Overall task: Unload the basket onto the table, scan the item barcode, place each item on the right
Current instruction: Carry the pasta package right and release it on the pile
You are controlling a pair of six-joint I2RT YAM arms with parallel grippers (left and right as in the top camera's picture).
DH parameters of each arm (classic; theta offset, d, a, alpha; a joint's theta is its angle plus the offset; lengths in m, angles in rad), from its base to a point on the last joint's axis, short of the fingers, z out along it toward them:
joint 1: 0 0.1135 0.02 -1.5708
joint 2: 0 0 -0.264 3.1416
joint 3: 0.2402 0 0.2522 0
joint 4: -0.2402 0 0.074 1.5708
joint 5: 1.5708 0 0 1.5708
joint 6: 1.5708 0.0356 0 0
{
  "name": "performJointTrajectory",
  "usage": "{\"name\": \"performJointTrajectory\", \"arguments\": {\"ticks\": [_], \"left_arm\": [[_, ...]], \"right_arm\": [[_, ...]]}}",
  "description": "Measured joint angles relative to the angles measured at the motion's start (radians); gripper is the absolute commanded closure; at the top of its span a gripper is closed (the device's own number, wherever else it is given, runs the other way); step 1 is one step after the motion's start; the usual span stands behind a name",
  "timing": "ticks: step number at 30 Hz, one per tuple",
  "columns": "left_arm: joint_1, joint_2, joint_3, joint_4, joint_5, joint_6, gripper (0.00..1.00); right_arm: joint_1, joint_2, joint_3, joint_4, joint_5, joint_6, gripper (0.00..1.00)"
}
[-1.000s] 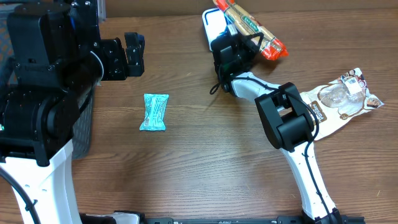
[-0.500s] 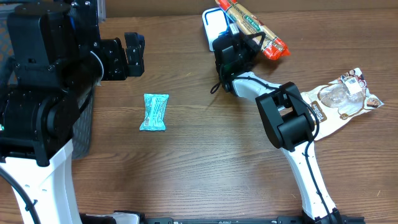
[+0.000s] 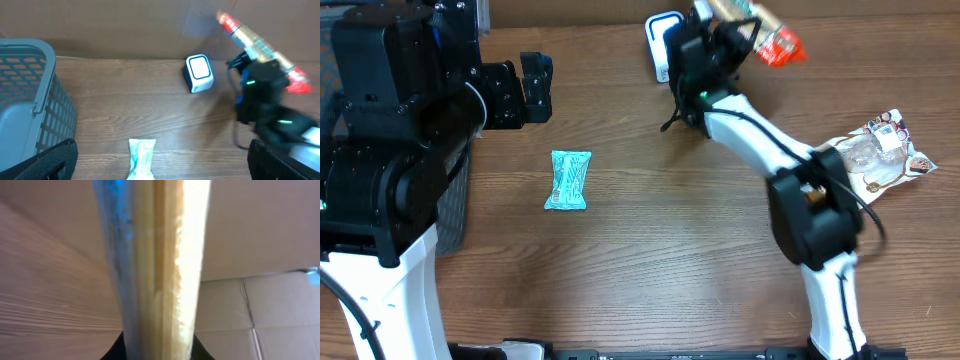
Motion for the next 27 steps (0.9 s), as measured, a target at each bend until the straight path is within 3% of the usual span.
{"name": "performJointTrajectory", "arguments": {"ticks": [7,15,23,27], "left_arm": [[0.0,0.0,-0.001,-0.001,0.0,0.0,0.0],[0.0,0.0,-0.001,-0.001,0.0,0.0,0.0],[0.0,0.0,-0.001,-0.001,0.0,0.0,0.0],[0.0,0.0,-0.001,0.0,0.0,0.0,0.0]], "right_arm": [[0.076,-0.234,0.019,-0.546,-0.192,0.227,0.96],[0.062,-0.262,0.01,-0.874,-0.829,0.527,0.96],[-0.192,-0.474,-0.006,-1.043,-1.472,0.911,0.96],[-0.422,-0.599,0.007,-1.182,-1.605,1.078,0.96]]}}
